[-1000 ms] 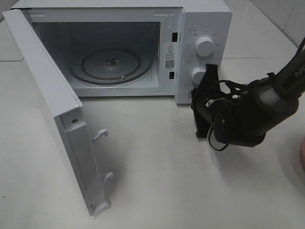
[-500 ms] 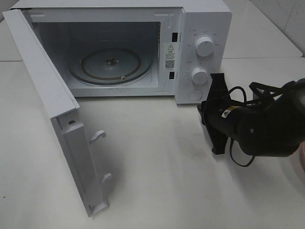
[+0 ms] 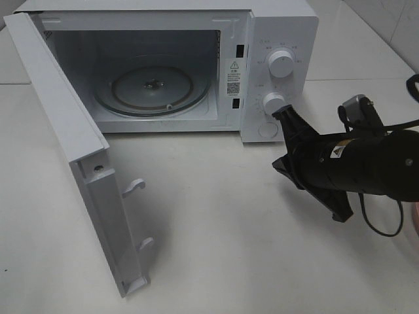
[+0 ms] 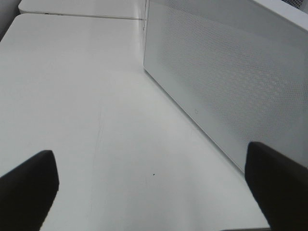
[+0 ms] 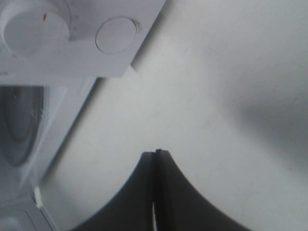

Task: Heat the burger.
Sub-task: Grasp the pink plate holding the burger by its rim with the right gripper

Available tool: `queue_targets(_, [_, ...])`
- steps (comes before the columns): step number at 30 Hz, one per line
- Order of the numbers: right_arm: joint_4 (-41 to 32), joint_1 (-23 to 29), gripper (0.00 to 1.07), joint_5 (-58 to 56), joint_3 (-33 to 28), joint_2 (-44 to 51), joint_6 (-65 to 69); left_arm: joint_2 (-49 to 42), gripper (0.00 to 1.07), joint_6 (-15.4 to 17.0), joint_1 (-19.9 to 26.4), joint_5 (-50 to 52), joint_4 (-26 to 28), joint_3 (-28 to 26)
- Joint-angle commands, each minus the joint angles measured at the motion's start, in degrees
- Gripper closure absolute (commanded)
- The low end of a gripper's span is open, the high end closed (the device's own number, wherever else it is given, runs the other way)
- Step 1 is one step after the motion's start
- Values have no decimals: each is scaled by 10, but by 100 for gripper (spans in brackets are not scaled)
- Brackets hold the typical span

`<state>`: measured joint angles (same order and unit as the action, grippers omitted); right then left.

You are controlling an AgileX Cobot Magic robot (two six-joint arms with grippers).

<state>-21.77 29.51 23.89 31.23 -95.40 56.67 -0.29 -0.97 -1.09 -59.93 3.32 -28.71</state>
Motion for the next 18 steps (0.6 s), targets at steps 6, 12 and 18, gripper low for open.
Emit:
queue_targets(6, [39,-59,104,-281,17,80,-260,-14,9,-2,-1,5,1,2])
queue_targets(12, [120,-98,103,-470,70,99,-360,-14,9,-2,-1,5,1,2])
queue_targets(18, [222,-101,102,-592,120,100,-417,-14,9,-2,-1,5,1,2])
